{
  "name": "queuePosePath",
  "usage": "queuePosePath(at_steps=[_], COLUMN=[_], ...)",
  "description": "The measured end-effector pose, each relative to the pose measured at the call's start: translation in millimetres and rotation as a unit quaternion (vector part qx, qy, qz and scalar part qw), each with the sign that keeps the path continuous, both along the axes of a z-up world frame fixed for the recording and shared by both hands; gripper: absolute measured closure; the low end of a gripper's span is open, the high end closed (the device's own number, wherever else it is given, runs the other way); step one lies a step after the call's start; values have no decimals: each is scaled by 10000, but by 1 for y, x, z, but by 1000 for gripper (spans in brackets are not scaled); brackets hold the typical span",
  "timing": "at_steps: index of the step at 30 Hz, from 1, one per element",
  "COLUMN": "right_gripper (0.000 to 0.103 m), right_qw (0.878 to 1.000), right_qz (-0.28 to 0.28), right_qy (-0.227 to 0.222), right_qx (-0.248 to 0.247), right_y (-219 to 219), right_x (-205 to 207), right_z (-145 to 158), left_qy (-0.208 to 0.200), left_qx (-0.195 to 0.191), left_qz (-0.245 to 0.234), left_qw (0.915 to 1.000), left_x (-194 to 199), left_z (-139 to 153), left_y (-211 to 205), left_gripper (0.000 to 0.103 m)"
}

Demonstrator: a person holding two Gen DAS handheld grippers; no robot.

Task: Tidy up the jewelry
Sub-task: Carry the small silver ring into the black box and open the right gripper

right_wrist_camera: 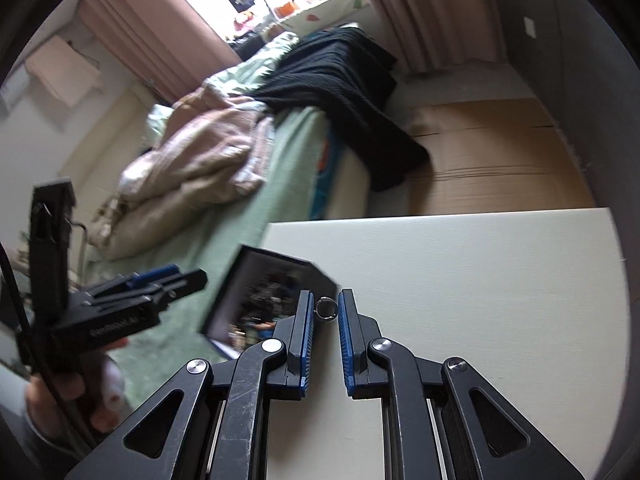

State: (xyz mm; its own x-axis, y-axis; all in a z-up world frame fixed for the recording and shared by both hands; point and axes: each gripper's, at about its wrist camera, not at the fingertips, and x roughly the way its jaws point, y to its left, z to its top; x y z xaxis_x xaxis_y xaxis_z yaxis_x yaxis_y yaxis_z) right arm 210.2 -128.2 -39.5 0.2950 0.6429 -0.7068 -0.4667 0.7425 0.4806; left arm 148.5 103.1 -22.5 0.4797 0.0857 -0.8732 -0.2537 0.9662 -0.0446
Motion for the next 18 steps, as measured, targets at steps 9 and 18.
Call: queuePosePath(at_steps=[9,18], right_gripper=[89,50], right_qw=[9983,9965], right_qz=[249,-73], right_qy=[17,569], right_qx=[532,601], right_y=[46,43], right_x=[-7,-2], right_z=[0,-26], left_qy=[-195,-470], left_qx=[49,-141], left_qz=[201,339], left_qw=[9996,9982], left_x=[-29,-62], left_z=[9,22], left_y=[14,25], left_gripper=[44,17])
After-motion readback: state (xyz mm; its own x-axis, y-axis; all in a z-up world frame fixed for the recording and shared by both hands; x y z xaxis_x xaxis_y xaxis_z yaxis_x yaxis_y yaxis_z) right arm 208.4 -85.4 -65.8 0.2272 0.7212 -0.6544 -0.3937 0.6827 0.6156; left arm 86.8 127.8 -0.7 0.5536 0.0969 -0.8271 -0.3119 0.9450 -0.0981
